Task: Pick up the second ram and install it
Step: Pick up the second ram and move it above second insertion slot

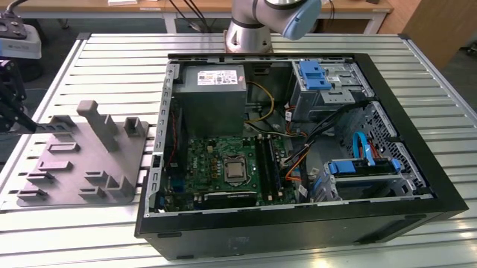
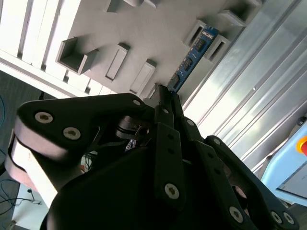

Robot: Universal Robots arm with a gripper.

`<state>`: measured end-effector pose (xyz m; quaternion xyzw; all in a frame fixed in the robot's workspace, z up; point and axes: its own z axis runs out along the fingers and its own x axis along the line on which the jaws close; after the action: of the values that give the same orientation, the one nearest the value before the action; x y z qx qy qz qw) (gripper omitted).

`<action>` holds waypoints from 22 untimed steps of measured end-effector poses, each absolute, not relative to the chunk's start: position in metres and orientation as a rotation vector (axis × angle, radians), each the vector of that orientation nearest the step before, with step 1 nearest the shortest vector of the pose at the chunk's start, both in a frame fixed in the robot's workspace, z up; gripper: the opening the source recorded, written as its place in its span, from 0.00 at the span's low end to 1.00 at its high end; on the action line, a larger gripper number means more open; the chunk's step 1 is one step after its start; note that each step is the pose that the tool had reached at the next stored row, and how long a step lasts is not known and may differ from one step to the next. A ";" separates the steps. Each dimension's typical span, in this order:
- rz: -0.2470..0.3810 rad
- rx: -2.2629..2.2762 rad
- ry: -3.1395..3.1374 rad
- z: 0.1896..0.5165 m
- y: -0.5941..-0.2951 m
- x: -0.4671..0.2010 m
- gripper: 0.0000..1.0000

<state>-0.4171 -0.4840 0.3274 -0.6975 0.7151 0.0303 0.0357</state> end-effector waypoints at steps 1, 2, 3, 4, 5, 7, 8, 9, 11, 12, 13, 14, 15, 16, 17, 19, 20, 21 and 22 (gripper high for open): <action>0.093 -2.143 2.197 0.329 -0.484 -0.417 0.14; 0.093 -2.143 2.197 0.330 -0.484 -0.417 0.14; 0.093 -2.143 2.197 0.331 -0.484 -0.417 0.14; 0.087 -2.145 2.199 0.331 -0.484 -0.417 0.14; 0.070 -2.154 2.208 0.331 -0.484 -0.417 0.14; 0.039 -2.168 2.222 0.332 -0.484 -0.417 0.14; 0.033 -2.171 2.225 0.332 -0.484 -0.417 0.14; 0.032 -2.171 2.225 0.332 -0.484 -0.417 0.14; 0.032 -2.171 2.225 0.335 -0.484 -0.417 0.14; 0.032 -2.171 2.225 0.339 -0.484 -0.417 0.14; 0.032 -2.171 2.225 0.343 -0.484 -0.417 0.14; 0.032 -2.171 2.225 0.348 -0.484 -0.417 0.14; 0.032 -2.171 2.225 0.352 -0.484 -0.417 0.14; 0.032 -2.171 2.225 0.357 -0.484 -0.417 0.14; 0.032 -2.171 2.225 0.361 -0.484 -0.417 0.14; 0.032 -2.171 2.225 0.370 -0.484 -0.417 0.14; 0.033 -2.171 2.225 0.375 -0.484 -0.417 0.14; 0.033 -2.171 2.225 0.378 -0.484 -0.417 0.14; 0.033 -2.171 2.225 0.382 -0.484 -0.417 0.14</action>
<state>-0.4171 -0.4840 0.3815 -0.6982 0.7156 0.0107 0.0166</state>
